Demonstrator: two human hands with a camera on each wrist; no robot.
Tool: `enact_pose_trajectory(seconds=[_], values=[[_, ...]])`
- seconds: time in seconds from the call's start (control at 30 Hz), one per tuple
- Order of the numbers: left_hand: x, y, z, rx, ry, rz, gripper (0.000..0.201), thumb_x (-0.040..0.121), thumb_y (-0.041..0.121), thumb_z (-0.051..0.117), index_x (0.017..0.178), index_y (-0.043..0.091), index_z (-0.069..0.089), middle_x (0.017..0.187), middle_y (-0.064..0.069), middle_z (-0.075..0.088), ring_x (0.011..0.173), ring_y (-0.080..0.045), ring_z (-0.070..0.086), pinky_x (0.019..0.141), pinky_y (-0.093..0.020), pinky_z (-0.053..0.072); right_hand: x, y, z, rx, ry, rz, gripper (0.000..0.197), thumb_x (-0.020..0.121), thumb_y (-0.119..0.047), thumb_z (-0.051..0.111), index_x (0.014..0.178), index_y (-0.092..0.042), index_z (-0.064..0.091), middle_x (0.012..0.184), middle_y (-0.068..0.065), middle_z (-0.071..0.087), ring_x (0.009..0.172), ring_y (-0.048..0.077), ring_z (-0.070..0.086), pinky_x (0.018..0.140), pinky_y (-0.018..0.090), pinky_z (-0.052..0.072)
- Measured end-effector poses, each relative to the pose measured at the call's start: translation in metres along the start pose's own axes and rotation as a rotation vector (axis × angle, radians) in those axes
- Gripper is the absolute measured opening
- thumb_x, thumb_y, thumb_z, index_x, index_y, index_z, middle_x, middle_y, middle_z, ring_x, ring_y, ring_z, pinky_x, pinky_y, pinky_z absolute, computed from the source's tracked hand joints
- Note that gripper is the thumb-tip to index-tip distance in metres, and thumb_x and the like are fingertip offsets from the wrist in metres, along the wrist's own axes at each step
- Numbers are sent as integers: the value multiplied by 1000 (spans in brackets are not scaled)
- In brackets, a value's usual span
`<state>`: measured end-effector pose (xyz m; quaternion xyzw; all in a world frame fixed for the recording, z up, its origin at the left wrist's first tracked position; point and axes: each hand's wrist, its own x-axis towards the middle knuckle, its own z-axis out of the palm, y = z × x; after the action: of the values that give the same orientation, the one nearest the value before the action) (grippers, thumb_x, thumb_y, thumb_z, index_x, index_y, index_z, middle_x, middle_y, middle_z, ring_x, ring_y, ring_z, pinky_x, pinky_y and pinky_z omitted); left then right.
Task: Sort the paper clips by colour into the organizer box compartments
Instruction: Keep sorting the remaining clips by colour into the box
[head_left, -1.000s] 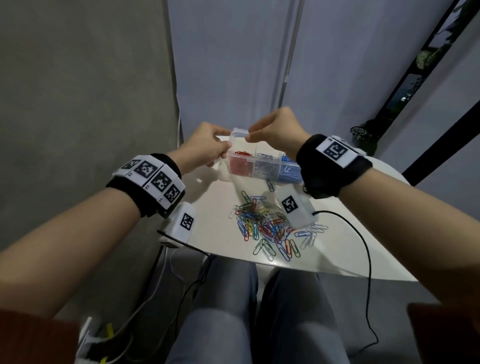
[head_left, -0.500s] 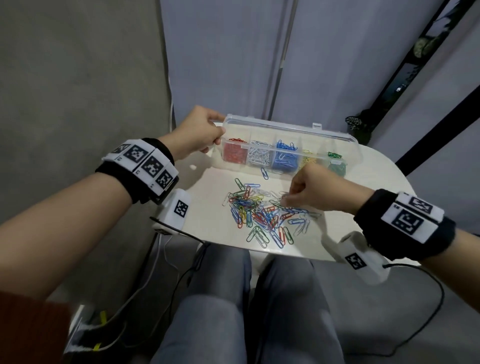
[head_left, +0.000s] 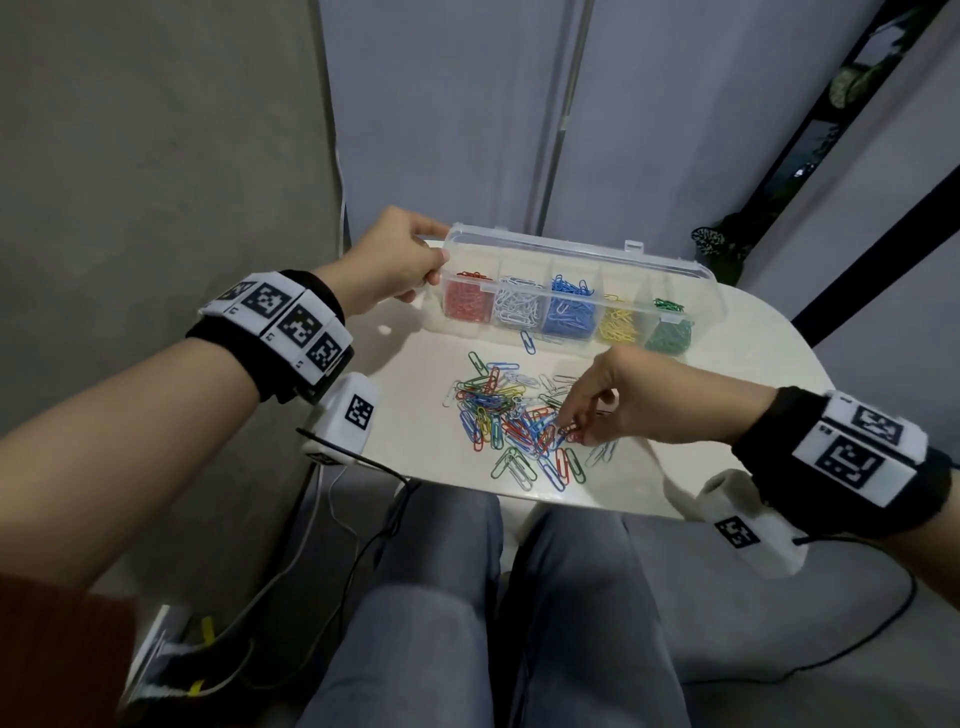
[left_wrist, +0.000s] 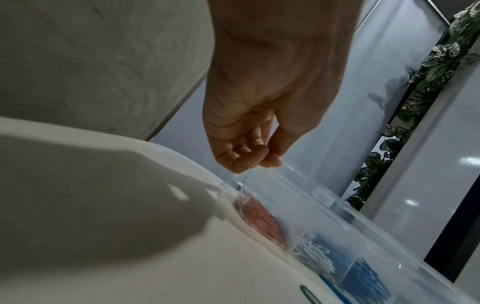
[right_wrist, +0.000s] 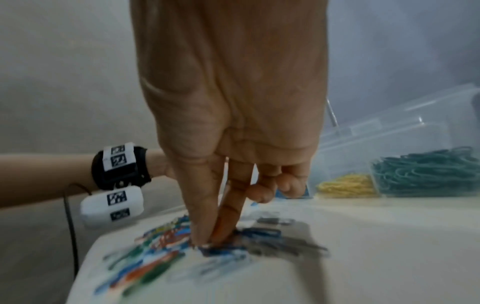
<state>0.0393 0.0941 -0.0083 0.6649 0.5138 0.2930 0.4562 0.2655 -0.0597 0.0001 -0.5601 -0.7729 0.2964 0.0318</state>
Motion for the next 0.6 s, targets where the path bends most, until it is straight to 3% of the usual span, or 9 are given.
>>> enact_pose_trajectory(seconds=[0.17, 0.33, 0.4, 0.6], values=[[-1, -1, 1, 2, 3, 0, 36, 97, 7, 52, 133, 10, 55, 62, -4, 51, 50, -12, 37, 50, -25, 34, 8, 2, 5, -79, 89, 60, 20, 72, -4, 80, 88, -16, 77, 67, -12, 65, 57, -5, 55, 54, 8, 38], [-1, -1, 1, 6, 5, -4, 37, 97, 7, 52, 134, 10, 54, 61, -3, 51, 50, -12, 38, 50, -26, 35, 14, 6, 5, -64, 102, 113, 14, 73, -6, 81, 78, -17, 74, 70, -2, 69, 57, 9, 56, 51, 11, 38], [0, -1, 1, 2, 9, -4, 37, 97, 7, 52, 134, 10, 54, 61, -4, 51, 50, -13, 37, 49, -25, 34, 14, 8, 2, -44, 137, 101, 13, 72, -9, 82, 73, -17, 73, 69, -3, 67, 56, 4, 52, 52, 12, 37], [-1, 0, 2, -11, 19, -7, 38, 97, 4, 51, 134, 7, 53, 59, -5, 50, 49, -13, 36, 47, -24, 32, 19, -7, -21, 227, 237, 107, 6, 73, -7, 82, 72, -8, 76, 62, -1, 71, 50, 3, 53, 53, 14, 43]])
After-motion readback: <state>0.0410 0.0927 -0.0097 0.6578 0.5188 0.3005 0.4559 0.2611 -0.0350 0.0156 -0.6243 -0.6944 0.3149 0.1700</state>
